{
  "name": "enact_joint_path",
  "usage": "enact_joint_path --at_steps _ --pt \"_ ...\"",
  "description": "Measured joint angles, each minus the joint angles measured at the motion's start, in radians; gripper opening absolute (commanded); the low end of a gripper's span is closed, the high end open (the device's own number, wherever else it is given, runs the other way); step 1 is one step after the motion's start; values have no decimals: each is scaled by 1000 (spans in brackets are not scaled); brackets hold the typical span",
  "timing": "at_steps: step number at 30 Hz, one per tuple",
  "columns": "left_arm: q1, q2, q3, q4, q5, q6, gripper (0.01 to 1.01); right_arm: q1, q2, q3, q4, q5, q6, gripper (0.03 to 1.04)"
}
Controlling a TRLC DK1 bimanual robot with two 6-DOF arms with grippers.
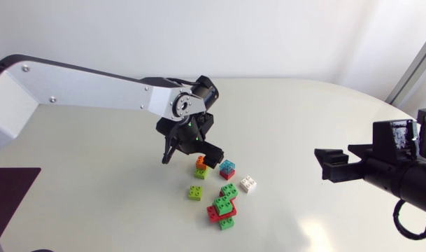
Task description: Sort duplo bricks by size, large to the right and small to the left
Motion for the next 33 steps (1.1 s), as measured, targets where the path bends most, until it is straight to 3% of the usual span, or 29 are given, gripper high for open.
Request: enact_joint_path --at_steps 5,9,14,19,33 --pt "-9 24 13 1 -4 -12 933 0 0 0 0 0 0 997" --pt "-9 39 16 16 -9 -18 759 0 0 0 0 0 0 997" --pt "-9 63 18 17 -12 -19 695 0 0 0 0 0 0 997" --pt "-6 77 18 17 -12 -34 498 0 0 0 1 0 0 997" --pt "7 69 11 45 -11 -45 389 0 0 0 9 0 0 997"
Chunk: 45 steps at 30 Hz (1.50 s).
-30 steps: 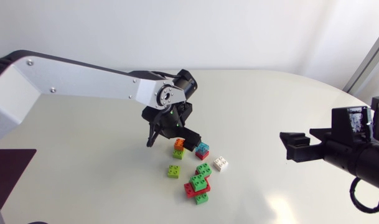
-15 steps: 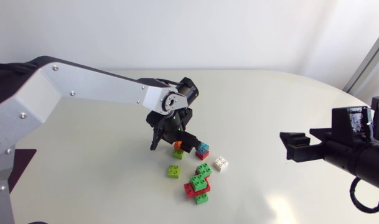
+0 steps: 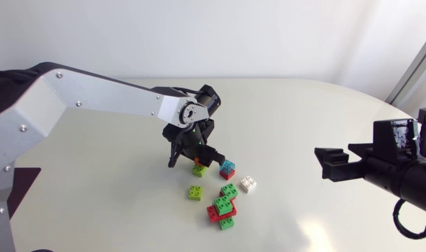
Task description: Sort duplo bricks by size, large to the right and small to the left
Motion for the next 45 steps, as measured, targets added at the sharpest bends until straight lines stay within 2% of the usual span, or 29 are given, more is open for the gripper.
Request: enact_joint_path --at_steps 9,14,21,26,30,35,42,45 --pt "0 -65 -13 8 0 0 390 0 0 -8 10 0 0 997" --pt "20 -166 -59 8 0 1 393 0 0 -9 13 0 0 997" --pt "125 -326 -246 13 -1 39 408 30 72 -9 36 3 -5 997" --pt "149 -395 -402 43 -1 70 415 89 229 19 45 -10 -27 997" --pt "149 -426 -494 69 -1 92 425 139 332 64 76 -47 -34 997" --pt "149 -457 -574 82 -1 109 425 209 447 190 77 -54 -36 997" --pt "151 -508 -657 83 0 156 428 316 618 330 51 -54 -62 997" --pt "167 -523 -692 82 -1 180 428 373 674 377 -9 -54 -105 997"
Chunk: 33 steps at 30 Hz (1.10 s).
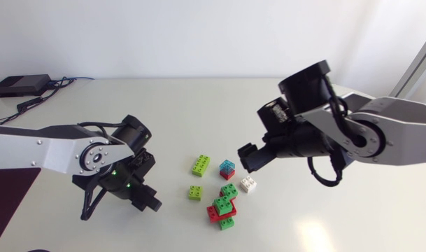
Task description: Sort duplo bricks by size, large to the right and small to the left
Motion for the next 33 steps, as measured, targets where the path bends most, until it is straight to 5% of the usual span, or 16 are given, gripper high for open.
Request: enact_joint_path --at_steps 3,11,16,20,33 --pt "17 -5 -25 1 0 13 430 51 64 71 -88 0 -87 997" --pt "24 -40 -101 10 0 35 448 64 132 140 -97 -56 -212 993" --pt "30 -55 -121 23 0 35 831 59 230 191 -90 -113 -265 993" --pt "30 -79 -129 23 0 35 966 51 299 245 -82 -149 -292 993" --pt "30 -135 -100 24 -1 59 974 -34 452 321 -82 -161 -312 931"
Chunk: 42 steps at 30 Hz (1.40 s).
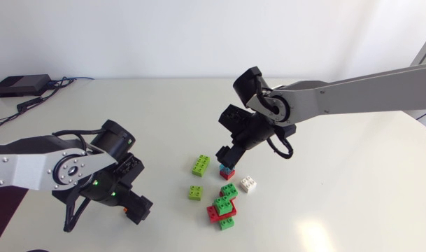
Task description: Sort duplo bricks by size, large to the right and small to the left
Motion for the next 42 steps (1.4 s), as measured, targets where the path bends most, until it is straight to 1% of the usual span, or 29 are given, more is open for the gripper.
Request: enact_joint_path --at_steps 3,5,12,16,18,20,23,24,25,28,31,33,38,42 --pt "0 -3 25 1 0 4 975 -2 15 0 0 0 0 930" --pt "0 -5 39 3 0 11 975 -2 25 0 -1 -2 0 898" --pt "7 -5 66 8 1 37 977 0 37 -12 -5 -4 0 895" --pt "8 -5 66 12 2 48 977 2 38 -41 -6 -12 1 857" --pt "8 -5 66 16 2 51 977 2 42 -54 -6 -17 1 798" --pt "8 -5 66 18 2 51 977 2 46 -66 -5 -19 2 713" --pt "8 -14 66 19 12 51 977 3 51 -74 -4 -23 4 475" --pt "8 -20 66 19 13 51 977 5 53 -74 -1 -23 4 410" --pt "9 -26 66 22 13 51 977 7 53 -74 1 -23 4 369" --pt "13 -38 66 26 13 51 977 13 58 -74 9 -23 4 349" --pt "15 -39 66 26 13 51 977 20 64 -74 18 -27 4 254" --pt "21 -44 66 34 19 51 977 26 64 -74 20 -34 4 213" --pt "32 -85 66 70 25 51 977 34 56 -74 29 -46 4 213" --pt "47 -113 65 89 40 52 977 49 10 -72 21 -55 4 218"
